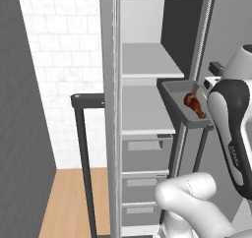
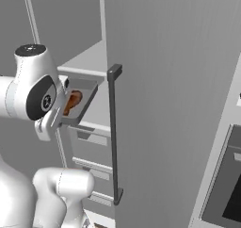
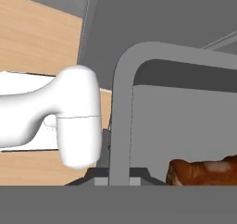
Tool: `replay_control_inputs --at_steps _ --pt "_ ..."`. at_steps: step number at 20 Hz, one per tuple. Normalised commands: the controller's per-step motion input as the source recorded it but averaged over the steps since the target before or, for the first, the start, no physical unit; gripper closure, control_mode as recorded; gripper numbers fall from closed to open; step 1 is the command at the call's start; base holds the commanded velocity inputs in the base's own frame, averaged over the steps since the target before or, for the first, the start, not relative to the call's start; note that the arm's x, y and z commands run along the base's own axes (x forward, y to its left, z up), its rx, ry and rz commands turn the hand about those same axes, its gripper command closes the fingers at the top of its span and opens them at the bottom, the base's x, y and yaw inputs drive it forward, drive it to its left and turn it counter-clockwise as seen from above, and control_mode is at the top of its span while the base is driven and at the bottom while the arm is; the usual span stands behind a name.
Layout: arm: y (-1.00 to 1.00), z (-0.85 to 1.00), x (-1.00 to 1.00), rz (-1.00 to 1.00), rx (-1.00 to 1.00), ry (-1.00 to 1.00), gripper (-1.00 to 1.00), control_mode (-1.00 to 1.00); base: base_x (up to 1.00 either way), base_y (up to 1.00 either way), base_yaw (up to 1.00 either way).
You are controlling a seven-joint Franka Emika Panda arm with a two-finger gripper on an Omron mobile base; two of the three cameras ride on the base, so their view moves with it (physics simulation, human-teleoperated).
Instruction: Take the meat container that has the chicken drumstick and place it on the second highest rack of the freezer. Then take the vegetable container that has the sweet potato and lemon and place it on the highest rack of the freezer.
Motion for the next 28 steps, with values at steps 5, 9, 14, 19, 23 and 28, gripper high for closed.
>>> replay_control_inputs --at_steps 5,9,14,19,23,28 --pt "0.65 -0.72 -0.01 0.0 -0.01 0.0 1.0 -1.0 0.0 0.0 0.0" --pt "0.29 -0.32 0.24 -0.01 0.02 0.0 1.0 -1.0 0.0 0.0 0.0" --pt "-0.05 0.0 0.69 0.0 0.11 0.0 1.0 -1.0 0.0 0.0 0.0" --pt "0.0 -0.04 0.76 -0.02 0.03 0.0 1.0 -1.0 0.0 0.0 0.0" --pt "0.0 -0.28 0.62 -0.07 0.0 0.0 1.0 -1.0 0.0 0.0 0.0" --pt "0.0 -0.58 0.32 -0.09 0.0 -0.01 1.0 -1.0 0.0 0.0 0.0"
